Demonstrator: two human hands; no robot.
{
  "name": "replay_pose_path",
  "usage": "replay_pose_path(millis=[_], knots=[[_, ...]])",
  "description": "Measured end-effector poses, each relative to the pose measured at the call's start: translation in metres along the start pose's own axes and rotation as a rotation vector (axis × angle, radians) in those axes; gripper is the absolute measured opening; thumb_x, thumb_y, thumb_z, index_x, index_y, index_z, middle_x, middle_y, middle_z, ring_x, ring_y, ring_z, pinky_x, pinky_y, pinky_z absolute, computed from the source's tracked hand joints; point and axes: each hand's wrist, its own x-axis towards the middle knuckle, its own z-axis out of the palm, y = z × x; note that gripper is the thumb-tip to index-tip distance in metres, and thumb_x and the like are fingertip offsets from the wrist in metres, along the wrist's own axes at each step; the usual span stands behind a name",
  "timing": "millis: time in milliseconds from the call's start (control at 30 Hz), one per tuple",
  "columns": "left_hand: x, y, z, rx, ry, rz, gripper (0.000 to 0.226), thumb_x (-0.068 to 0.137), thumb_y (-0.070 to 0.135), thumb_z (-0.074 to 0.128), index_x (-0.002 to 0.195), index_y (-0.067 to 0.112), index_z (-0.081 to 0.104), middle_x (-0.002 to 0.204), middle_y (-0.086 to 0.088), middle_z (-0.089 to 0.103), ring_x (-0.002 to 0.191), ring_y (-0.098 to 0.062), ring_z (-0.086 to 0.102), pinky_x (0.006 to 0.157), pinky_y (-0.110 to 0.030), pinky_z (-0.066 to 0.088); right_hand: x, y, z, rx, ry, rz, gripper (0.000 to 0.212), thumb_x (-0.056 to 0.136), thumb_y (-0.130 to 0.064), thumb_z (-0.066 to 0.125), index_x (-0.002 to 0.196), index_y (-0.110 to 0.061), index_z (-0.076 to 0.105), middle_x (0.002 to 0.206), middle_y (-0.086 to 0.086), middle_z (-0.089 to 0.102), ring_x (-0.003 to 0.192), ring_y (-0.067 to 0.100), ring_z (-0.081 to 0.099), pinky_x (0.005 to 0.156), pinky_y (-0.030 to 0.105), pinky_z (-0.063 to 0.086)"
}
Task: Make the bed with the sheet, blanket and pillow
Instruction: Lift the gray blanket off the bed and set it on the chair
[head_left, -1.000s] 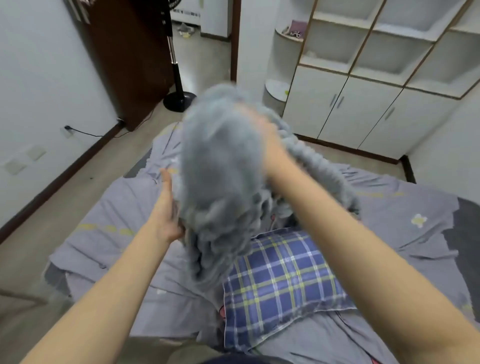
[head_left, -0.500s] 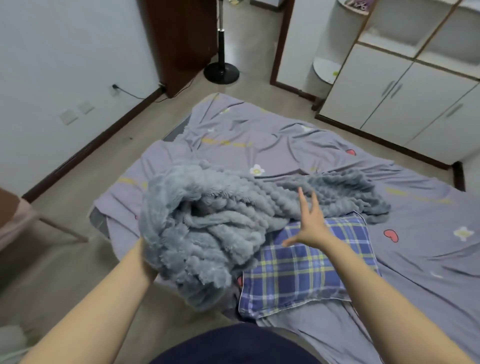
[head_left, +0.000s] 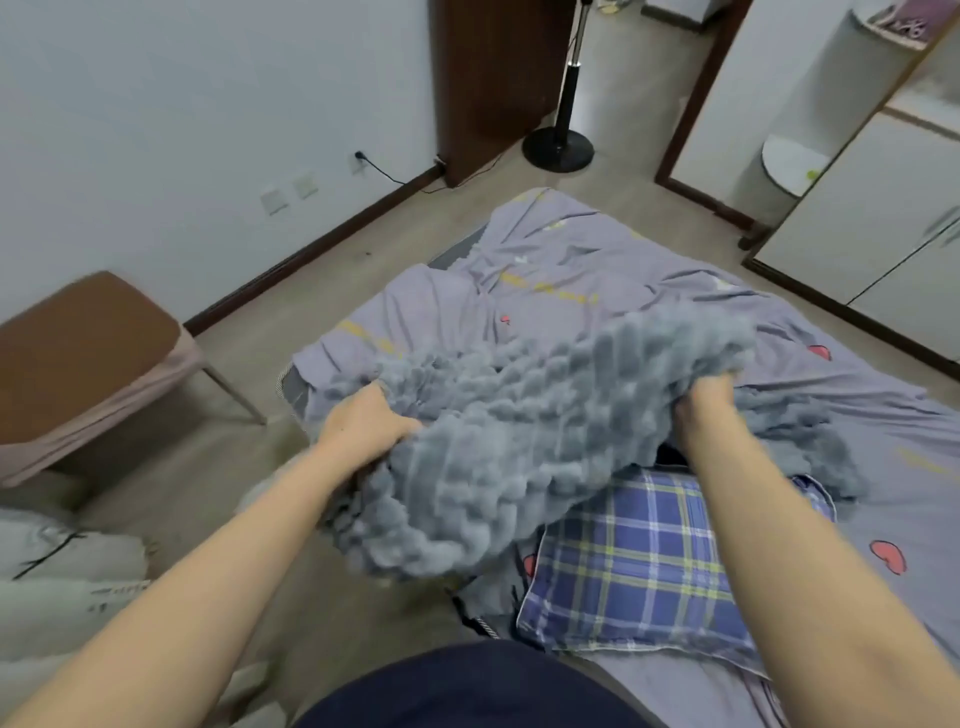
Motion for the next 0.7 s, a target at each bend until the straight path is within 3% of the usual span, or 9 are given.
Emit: replay_pose_path(millis=[67, 133, 267, 300, 367, 433, 533, 633, 700], knots=[[0.001, -0.014, 0.010, 0.071, 0.098, -0.050, 0.069, 0.065, 0.058, 0.072, 0.123, 0.025, 0.051, 0.108, 0.001, 0.067, 0.087, -0.023, 0.062, 0.067, -0.035, 0.050, -0.023, -0.050, -0.014, 0.387, 0.010, 0.138, 0.036, 0.107, -0.020, 0.016, 0.091, -0.018, 0.048, 0.095, -0.006, 0.051, 0.082, 0.007, 0.052, 0.069, 0.018, 0.048], [0.004, -0.016, 0.016, -0.046, 0.131, -0.101, 0.067, 0.068, 0.051, 0.072, 0.126, 0.024, 0.050, 0.104, 0.001, 0.067, 0.087, -0.024, 0.062, 0.071, -0.038, 0.053, -0.048, -0.088, -0.026, 0.638, -0.133, 0.097, 0.038, 0.106, -0.008, 0.019, 0.084, -0.023, 0.046, 0.080, -0.016, 0.062, 0.070, -0.005, 0.059, 0.059, 0.011, 0.048], [0.015, -0.010, 0.019, -0.701, 0.131, -0.075, 0.029, 0.079, 0.029, 0.066, 0.105, 0.018, 0.061, 0.100, 0.001, 0.069, 0.097, -0.028, 0.066, 0.084, -0.037, 0.056, -0.105, -0.120, 0.006, 0.430, -0.483, 0.010, 0.074, 0.102, -0.010, 0.032, 0.035, -0.012, 0.064, 0.038, -0.007, 0.059, 0.035, -0.001, 0.057, 0.034, 0.011, 0.041], [0.014, -0.005, 0.017, -0.920, 0.102, -0.147, 0.020, 0.085, 0.033, 0.059, 0.094, 0.015, 0.061, 0.090, -0.003, 0.069, 0.090, -0.028, 0.066, 0.077, -0.030, 0.058, -0.115, -0.118, 0.022, 0.326, -0.623, 0.042, 0.070, 0.101, -0.013, 0.037, 0.036, -0.009, 0.064, 0.043, -0.001, 0.063, 0.040, 0.004, 0.061, 0.038, 0.013, 0.046], [0.016, -0.009, 0.020, -1.199, 0.053, -0.336, 0.037, 0.099, 0.039, 0.042, 0.077, 0.014, 0.057, 0.072, -0.009, 0.063, 0.067, -0.022, 0.058, 0.066, -0.021, 0.056, -0.119, -0.095, 0.055, 0.287, -0.785, 0.191, 0.036, 0.097, -0.019, 0.049, 0.071, -0.009, 0.072, 0.075, 0.010, 0.072, 0.069, 0.019, 0.070, 0.064, 0.030, 0.060], [0.021, -0.024, 0.030, -1.138, 0.017, -0.312, 0.032, 0.098, 0.037, 0.046, 0.094, 0.011, 0.064, 0.086, -0.014, 0.070, 0.074, -0.025, 0.064, 0.083, -0.031, 0.054, -0.102, -0.060, 0.083, 0.322, -0.649, 0.332, 0.022, 0.094, -0.029, 0.055, 0.091, -0.011, 0.067, 0.087, 0.011, 0.070, 0.081, 0.026, 0.067, 0.075, 0.037, 0.059], [0.025, -0.053, 0.051, -0.898, -0.035, -0.293, 0.052, 0.079, 0.024, 0.073, 0.125, 0.004, 0.058, 0.120, -0.018, 0.066, 0.103, -0.030, 0.065, 0.093, -0.042, 0.052, -0.062, -0.004, 0.101, 0.494, -0.365, 0.577, 0.039, 0.098, -0.045, 0.043, 0.106, -0.011, 0.062, 0.102, 0.013, 0.065, 0.095, 0.028, 0.059, 0.089, 0.041, 0.051], [0.022, -0.068, 0.067, -0.958, -0.102, -0.399, 0.058, 0.078, 0.027, 0.078, 0.128, 0.006, 0.057, 0.120, -0.019, 0.065, 0.104, -0.035, 0.065, 0.094, -0.054, 0.051, -0.034, 0.041, 0.101, 0.371, -0.231, 0.565, 0.035, 0.099, -0.022, 0.047, 0.132, -0.009, 0.050, 0.110, 0.013, 0.062, 0.093, 0.028, 0.058, 0.078, 0.043, 0.054], [0.024, -0.070, 0.079, -1.034, -0.092, -0.458, 0.059, 0.079, 0.027, 0.076, 0.130, 0.007, 0.055, 0.120, -0.019, 0.065, 0.103, -0.037, 0.065, 0.091, -0.057, 0.051, -0.016, 0.062, 0.098, 0.220, -0.186, 0.484, 0.055, 0.095, -0.009, 0.054, 0.145, -0.016, 0.031, 0.113, 0.010, 0.055, 0.094, 0.028, 0.057, 0.077, 0.042, 0.054]])
